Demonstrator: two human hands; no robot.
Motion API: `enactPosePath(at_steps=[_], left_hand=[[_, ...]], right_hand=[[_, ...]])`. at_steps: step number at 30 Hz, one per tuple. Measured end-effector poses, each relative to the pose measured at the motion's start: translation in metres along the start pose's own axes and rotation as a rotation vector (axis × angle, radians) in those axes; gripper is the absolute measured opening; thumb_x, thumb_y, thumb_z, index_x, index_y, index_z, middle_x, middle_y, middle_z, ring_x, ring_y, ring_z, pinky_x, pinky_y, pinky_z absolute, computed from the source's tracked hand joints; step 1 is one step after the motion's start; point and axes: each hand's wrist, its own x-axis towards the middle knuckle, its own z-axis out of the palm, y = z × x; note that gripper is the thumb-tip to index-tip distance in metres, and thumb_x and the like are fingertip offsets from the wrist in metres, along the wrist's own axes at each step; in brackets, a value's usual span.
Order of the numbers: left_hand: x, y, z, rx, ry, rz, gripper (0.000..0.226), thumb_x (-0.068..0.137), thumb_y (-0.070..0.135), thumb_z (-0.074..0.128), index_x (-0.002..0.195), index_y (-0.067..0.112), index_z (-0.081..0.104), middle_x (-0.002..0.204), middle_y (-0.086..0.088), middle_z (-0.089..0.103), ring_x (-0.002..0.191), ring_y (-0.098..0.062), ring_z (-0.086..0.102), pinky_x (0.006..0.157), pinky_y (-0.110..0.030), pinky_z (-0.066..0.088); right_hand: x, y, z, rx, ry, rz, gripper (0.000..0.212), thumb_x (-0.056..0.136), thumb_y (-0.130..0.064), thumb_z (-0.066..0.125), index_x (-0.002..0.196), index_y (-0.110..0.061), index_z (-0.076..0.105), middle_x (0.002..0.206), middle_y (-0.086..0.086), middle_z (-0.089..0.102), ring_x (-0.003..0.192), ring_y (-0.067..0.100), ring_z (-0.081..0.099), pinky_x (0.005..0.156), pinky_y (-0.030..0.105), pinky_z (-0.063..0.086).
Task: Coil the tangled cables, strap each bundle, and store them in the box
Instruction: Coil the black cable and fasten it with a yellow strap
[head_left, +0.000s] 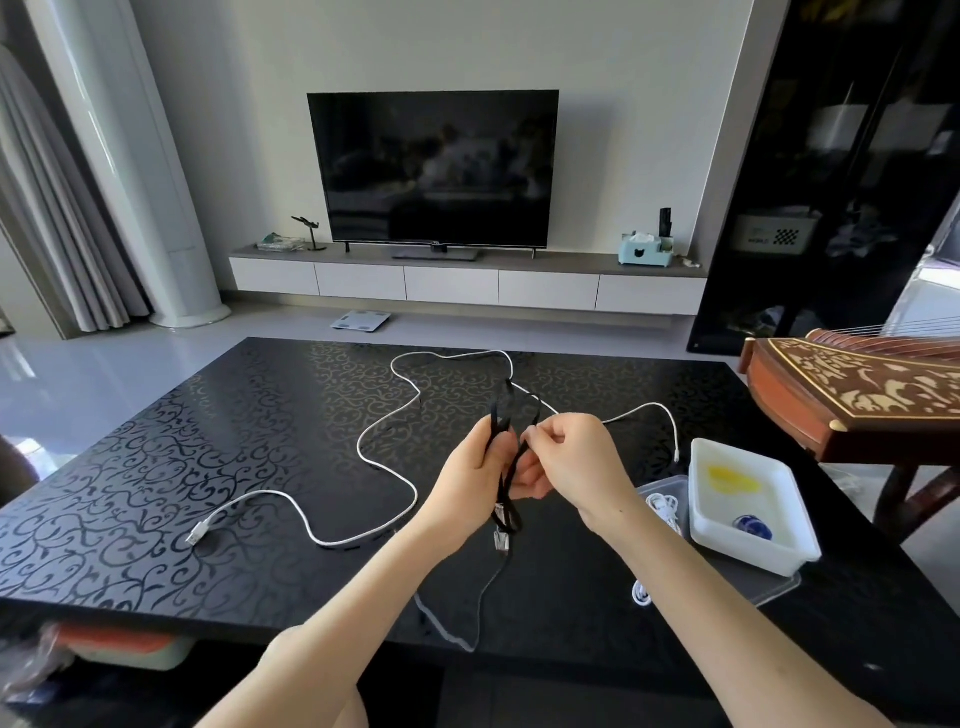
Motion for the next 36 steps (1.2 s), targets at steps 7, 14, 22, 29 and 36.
enactPosePath(at_steps=[7,14,22,29,36], left_hand=[[-0.002,-0.001,0.005,0.004,-0.049,-0.056,0.02,0.103,0.018,0.033,0.095,0.015,0.051,0.063,-0.002,0.063,0.053,-0.02,0.06,0.046,-0.023,0.045],[-0.005,0.002,0.008,0.303,-0.209,-0.053,0.023,0.103,0.019,0.034,0.092,0.015,0.053,0.055,0.009,0.041,0.049,-0.005,0.037,0.053,-0.019,0.035],[-0.007,0.003,0.006,0.372,-0.18,-0.049,0.027,0.101,0.019,0.039,0.079,0.02,0.054,0.056,0.009,0.041,0.045,-0.002,0.035,0.049,-0.019,0.031],[-0.008,0.011,0.012,0.51,-0.274,-0.024,0.022,0.099,0.023,0.044,0.079,0.023,0.051,0.056,0.01,0.043,0.048,-0.005,0.038,0.05,-0.021,0.034],[-0.014,0.012,0.003,0.125,-0.464,-0.132,0.006,0.098,0.007,0.047,0.094,0.008,0.051,0.061,-0.004,0.063,0.056,-0.02,0.065,0.051,-0.024,0.05]], right_hand=[[0.007,0.003,-0.009,-0.215,0.077,-0.141,0.026,0.087,-0.02,0.06,0.068,-0.006,0.07,0.06,0.008,0.065,0.063,0.024,0.06,0.067,0.037,0.049],[0.009,0.008,-0.012,-0.029,-0.066,-0.007,0.021,0.085,-0.006,0.058,0.067,-0.005,0.067,0.049,-0.005,0.057,0.053,0.011,0.058,0.046,0.015,0.04],[0.012,0.014,-0.037,0.594,-0.493,0.186,0.006,0.084,-0.001,0.049,0.087,-0.006,0.05,0.063,0.01,0.049,0.054,0.016,0.045,0.047,0.023,0.033],[0.012,0.021,-0.035,0.439,-0.405,0.035,0.031,0.083,-0.03,0.065,0.071,-0.005,0.05,0.05,-0.001,0.034,0.047,0.013,0.039,0.048,0.023,0.038],[0.015,0.02,-0.04,0.545,-0.214,-0.031,0.022,0.09,-0.016,0.059,0.074,-0.002,0.059,0.047,0.002,0.05,0.037,0.007,0.037,0.034,0.017,0.027]])
